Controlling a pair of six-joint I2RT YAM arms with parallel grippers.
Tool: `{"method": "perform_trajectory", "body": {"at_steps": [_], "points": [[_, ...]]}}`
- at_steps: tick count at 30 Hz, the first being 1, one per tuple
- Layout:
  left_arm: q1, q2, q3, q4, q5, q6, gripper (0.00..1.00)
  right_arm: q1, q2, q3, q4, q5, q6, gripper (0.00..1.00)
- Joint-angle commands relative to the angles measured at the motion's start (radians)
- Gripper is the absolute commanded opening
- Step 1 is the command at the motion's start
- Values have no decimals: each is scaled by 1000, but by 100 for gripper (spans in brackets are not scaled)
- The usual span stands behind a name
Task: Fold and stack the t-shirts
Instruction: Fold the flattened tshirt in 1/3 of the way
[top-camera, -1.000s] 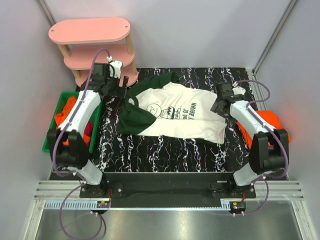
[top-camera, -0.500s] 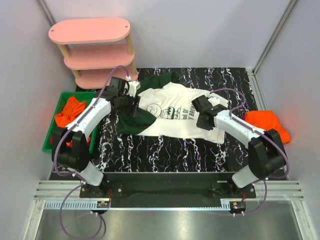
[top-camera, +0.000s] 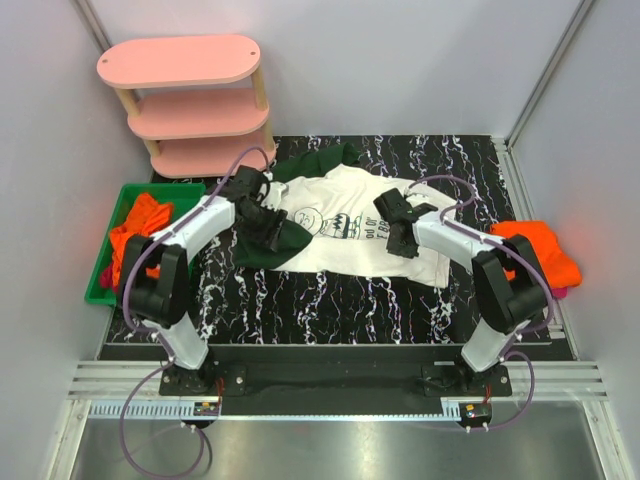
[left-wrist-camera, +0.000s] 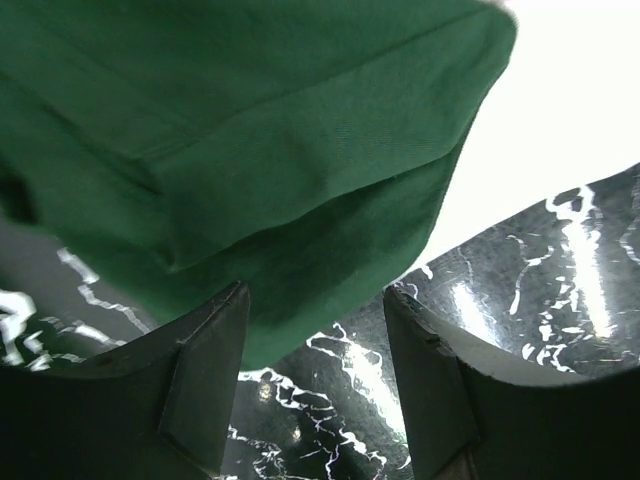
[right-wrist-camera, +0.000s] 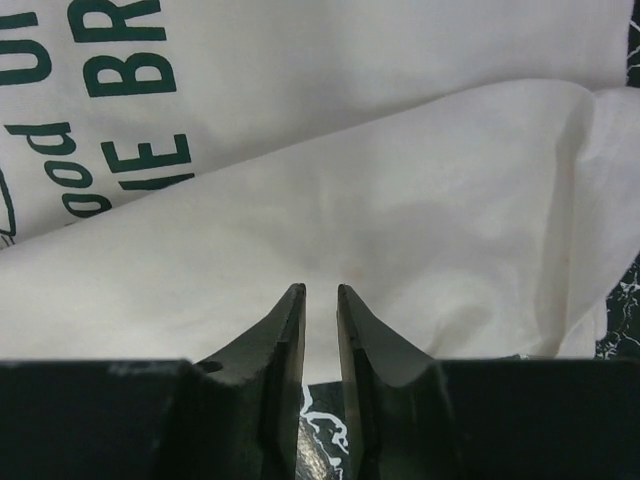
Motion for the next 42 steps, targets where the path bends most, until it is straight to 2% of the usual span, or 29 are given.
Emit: {"method": "perform_trajectory", "body": {"at_steps": [1,8,20,28,42], "points": [[-11,67,1,-8,-21,20,61,5,70,76,40,34,-15,27],[-16,125,3,-15,-80,26,59,5,144,102,42,17,-15,27],[-16,102,-95,-81,-146,87,57,5,128,-7,36,-78,32,27],[-16,81,-115,-141,-107,96,56,8,78,-86,29,-123,64,27],[-18,-59,-201,-284,-35,153,54,31,-59,-221,-63,-178,135,28]]}}
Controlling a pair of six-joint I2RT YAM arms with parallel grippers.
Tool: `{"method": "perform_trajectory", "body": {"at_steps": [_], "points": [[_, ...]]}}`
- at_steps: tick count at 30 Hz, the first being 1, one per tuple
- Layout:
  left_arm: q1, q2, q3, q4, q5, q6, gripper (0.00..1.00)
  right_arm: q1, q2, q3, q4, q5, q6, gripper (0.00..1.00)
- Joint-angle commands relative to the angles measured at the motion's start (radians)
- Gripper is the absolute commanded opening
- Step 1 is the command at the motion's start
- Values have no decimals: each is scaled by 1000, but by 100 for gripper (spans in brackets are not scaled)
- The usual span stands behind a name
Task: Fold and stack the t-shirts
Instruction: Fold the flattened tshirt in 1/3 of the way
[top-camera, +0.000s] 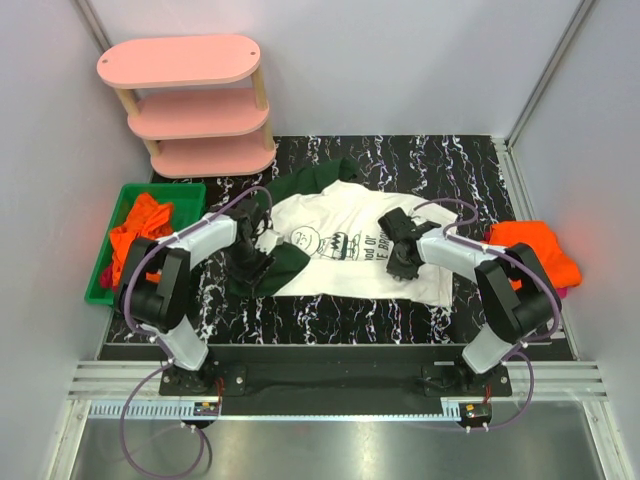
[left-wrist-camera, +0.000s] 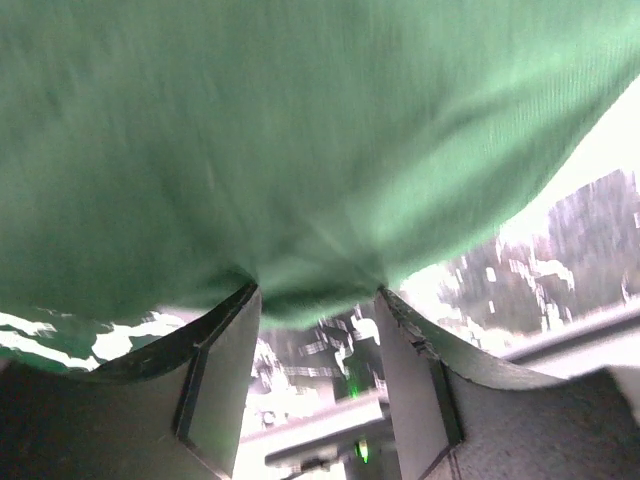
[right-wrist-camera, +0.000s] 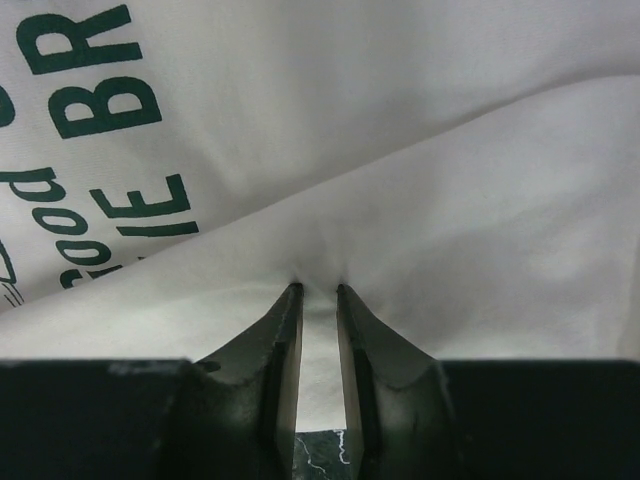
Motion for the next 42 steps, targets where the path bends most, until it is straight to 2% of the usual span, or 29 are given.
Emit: {"method": "perform_trajectory", "body": {"at_steps": [1,10,16,23,26,29,34,42], "points": [[-2,-62,10,-89,54,34,54,22,-32,-62,-132,-53,47,28],[-6,-89,23,-152,66,65,54,37,-131,-131,-195,-82,88,30],[-5,-100,55,-128,75,51,54,35,-121,-134,-195,-71,93,30],[10,-113,287,-4,107,-18,60,39,-260,-64,-179,24,104,32],[32,-33,390,73,121,-85,63,39,-283,7,-172,56,76,39],[32,122,528,99,98,-112,63,37,-266,65,-172,64,47,44],[32,379,726,101,20,-98,57,39,-289,102,-175,59,27,43],[32,559,858,101,-116,-67,55,40,-400,107,-185,116,-5,43]]}}
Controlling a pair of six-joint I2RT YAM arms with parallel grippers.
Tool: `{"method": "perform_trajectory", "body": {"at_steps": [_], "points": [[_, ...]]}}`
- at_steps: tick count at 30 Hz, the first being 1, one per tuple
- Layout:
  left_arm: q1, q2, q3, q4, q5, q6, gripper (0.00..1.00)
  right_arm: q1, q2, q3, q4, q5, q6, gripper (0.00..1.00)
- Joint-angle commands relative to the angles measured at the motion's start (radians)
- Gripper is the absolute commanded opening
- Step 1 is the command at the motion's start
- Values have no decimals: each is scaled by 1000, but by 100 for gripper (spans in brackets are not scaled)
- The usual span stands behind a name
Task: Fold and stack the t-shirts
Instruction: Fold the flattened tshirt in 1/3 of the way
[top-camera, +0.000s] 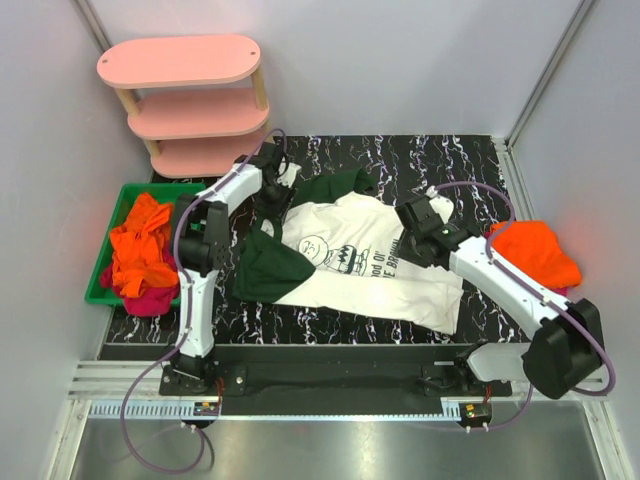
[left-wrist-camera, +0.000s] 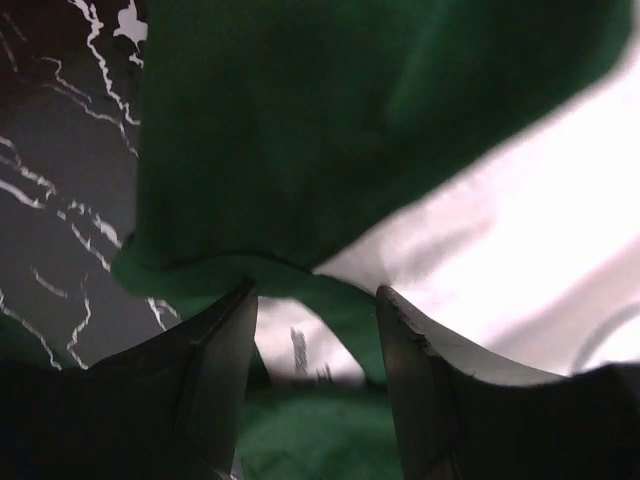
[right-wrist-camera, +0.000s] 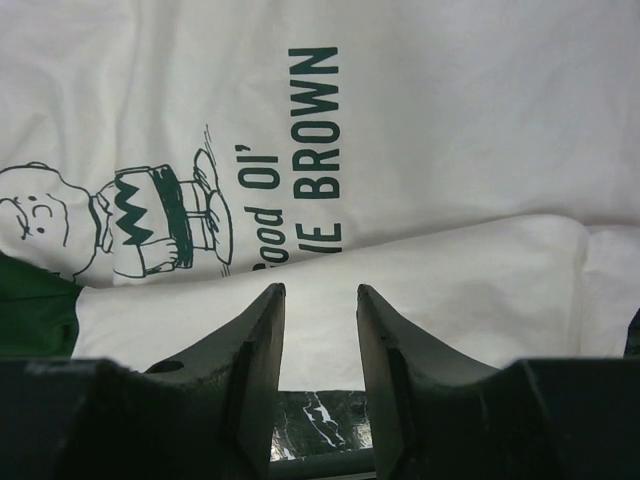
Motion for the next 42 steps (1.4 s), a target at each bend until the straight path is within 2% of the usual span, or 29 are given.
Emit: {"method": "perform_trajectory", "body": {"at_steps": [1,6,12,17,21,23,24,25,27,29,30,42], "points": [[1,39,123,3,-95,13,55,10,-70,37,-9,71,-25,43],[7,81,153,-44,-218,33,55,10,-61,50,-15,79,-31,43],[76,73,66,-90,-269,63,54,10,5,86,-12,83,-74,44],[116,45,-4,-83,-237,76,54,10,53,106,11,72,-101,44],[133,-1,-24,-40,-121,28,59,10,83,123,28,54,-111,44],[131,-13,-22,-23,-105,5,59,8,88,127,30,59,-120,44],[131,-4,-4,-28,-79,1,56,10,88,129,28,60,-121,44],[128,4,4,-35,-86,-2,42,10,87,129,30,63,-127,44],[125,18,4,-52,-120,1,28,10,73,127,30,71,-132,44],[125,13,-19,-52,-144,13,4,10,64,123,30,83,-137,45],[128,9,-46,-54,-167,19,0,10,54,116,30,89,-137,45],[234,-88,-237,-49,-238,13,0,10,102,127,33,88,-140,45]]}}
